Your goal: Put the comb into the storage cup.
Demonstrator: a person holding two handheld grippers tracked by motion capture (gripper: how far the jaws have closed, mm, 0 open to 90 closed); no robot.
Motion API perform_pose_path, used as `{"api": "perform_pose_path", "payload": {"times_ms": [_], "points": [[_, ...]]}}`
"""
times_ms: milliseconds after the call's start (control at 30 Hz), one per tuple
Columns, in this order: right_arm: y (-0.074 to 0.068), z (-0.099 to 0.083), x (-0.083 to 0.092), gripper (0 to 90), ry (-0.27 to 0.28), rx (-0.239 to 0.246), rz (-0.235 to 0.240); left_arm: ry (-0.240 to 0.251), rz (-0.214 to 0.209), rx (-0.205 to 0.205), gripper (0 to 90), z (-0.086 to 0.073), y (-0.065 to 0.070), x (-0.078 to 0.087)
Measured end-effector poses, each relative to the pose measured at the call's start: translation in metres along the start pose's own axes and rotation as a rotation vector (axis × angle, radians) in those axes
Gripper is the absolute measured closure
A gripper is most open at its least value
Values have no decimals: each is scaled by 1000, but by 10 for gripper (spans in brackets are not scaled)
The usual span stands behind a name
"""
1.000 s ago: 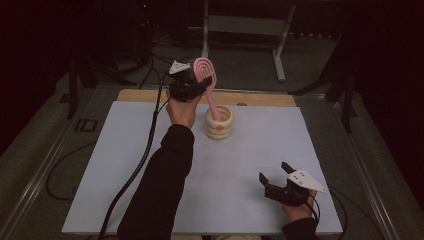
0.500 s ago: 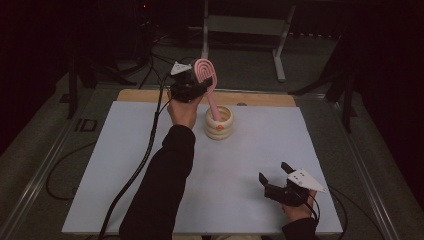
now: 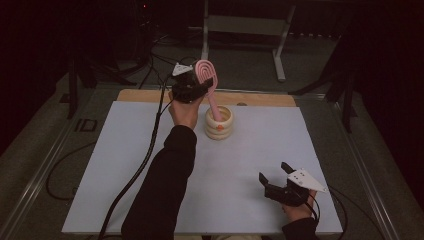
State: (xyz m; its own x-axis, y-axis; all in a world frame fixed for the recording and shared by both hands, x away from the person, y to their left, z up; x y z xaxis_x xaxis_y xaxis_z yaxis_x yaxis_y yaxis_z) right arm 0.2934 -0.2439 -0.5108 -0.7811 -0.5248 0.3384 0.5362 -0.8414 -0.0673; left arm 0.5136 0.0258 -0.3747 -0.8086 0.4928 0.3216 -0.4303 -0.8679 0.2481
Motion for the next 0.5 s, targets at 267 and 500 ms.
{"api": "perform_pose_path", "payload": {"times_ms": [267,500], "points": [[0,0,0,104,2,0,2,3,3,3,643,-2,1,-1],[0,0,0,104,0,1,2,2,0,0,643,-5,4,-4]]}}
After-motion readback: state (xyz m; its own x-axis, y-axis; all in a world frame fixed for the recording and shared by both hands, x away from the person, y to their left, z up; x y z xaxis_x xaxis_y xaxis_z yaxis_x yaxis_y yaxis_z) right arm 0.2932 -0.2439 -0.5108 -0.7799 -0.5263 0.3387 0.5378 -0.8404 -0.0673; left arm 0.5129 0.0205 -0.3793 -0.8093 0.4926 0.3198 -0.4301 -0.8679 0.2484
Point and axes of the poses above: each handheld gripper's, and its own axes: x roughly backward along the jaws, z roughly out of its top, y roughly to its right, the point moved 6 cm from there along -x, roughly forward along the jaws, and after that the axes turned 7 degrees about z, right-handed, at the moved point
